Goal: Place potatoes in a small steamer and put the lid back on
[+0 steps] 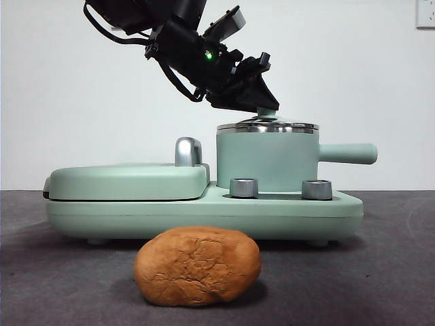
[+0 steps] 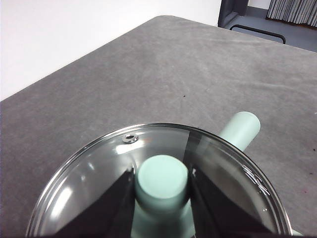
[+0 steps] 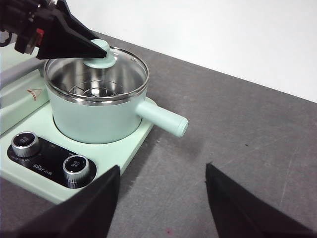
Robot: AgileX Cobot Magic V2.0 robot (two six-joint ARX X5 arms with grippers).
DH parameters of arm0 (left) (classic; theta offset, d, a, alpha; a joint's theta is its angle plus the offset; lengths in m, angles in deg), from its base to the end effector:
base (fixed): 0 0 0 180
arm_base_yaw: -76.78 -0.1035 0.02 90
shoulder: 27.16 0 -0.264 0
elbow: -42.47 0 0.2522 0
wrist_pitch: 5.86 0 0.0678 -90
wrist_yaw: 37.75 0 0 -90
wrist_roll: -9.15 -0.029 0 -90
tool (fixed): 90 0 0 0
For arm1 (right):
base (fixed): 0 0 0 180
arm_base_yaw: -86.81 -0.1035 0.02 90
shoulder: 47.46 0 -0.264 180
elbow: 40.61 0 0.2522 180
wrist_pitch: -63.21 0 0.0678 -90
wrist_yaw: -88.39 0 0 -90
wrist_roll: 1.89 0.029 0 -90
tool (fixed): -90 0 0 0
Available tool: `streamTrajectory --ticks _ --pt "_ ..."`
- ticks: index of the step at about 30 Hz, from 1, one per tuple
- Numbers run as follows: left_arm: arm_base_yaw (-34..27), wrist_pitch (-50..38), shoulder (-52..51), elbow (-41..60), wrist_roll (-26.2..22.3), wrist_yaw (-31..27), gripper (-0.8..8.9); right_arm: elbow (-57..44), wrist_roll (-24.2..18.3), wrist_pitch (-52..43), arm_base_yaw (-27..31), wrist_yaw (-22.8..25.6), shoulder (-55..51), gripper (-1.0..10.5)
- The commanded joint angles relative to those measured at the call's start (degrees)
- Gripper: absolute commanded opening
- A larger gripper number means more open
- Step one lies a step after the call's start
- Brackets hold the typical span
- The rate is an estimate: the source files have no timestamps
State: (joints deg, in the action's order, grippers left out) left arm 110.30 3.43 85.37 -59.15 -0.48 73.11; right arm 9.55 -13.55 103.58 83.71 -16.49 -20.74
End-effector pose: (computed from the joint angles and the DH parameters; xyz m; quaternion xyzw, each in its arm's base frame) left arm 0.3760 -0.2615 0.2668 0.0928 0.1359 -0.4629 0.8710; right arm 0.1067 0.0132 0.2946 -0.0842 0.1300 0.1686 0.9734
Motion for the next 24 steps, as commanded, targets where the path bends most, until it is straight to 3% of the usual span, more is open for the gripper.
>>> streamTrajectory --ticks 1,11,24 --pt "0.2 0.35 -0.76 -1.25 0.04 -0.28 0.05 1.11 0.76 -0.31 -0.2 -0.13 0.15 2.7" --pt "-1.55 1.88 -9.31 -1.25 0.07 -0.28 0.05 1.11 1.31 -0.35 -0.2 -0.15 0.11 2.7" --pt "-8.04 17.86 -25.73 -1.25 1.97 -0.26 0.09 1.11 2.01 -0.35 -0.85 -1.05 0.13 2.7"
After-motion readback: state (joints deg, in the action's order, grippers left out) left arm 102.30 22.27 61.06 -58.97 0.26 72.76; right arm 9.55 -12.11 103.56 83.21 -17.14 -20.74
